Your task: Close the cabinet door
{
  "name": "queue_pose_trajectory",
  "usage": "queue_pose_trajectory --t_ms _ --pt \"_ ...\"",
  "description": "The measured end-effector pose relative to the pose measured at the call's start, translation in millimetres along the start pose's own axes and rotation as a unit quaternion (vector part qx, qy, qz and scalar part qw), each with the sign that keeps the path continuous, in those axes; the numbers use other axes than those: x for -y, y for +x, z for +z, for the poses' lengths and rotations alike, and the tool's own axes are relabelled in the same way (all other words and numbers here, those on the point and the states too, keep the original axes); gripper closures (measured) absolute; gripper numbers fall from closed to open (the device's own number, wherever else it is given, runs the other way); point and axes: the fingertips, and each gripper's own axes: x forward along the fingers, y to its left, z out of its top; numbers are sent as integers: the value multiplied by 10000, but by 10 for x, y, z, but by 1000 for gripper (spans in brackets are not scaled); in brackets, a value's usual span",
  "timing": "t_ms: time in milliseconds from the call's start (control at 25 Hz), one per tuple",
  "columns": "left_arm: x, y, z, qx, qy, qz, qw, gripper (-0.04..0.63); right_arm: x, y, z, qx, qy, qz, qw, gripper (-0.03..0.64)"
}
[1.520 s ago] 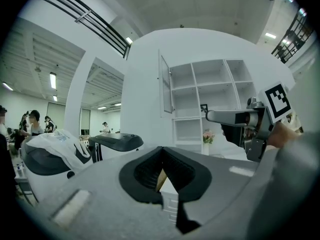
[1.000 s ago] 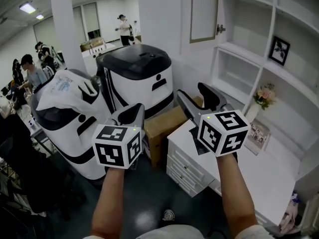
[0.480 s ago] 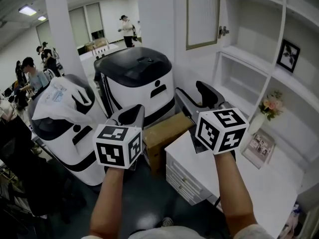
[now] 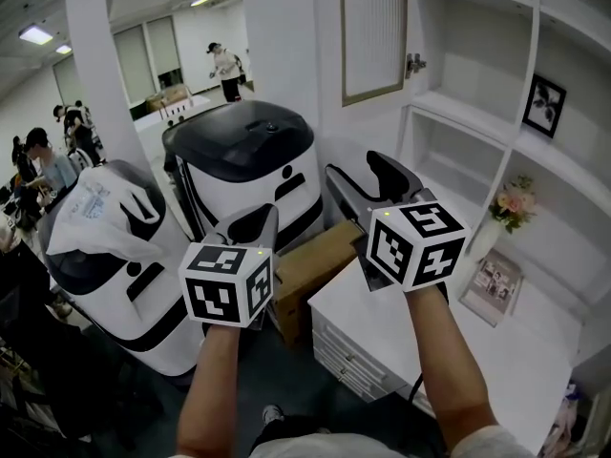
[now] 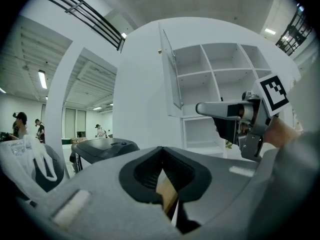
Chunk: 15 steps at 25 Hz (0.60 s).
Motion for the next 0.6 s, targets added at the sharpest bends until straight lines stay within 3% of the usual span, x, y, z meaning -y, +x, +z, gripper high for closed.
queue_pose_trajectory --t_ms 600 --pt "-460 915 273 312 92 -930 9951 600 263 752 264 278 -372 -786 9958 333"
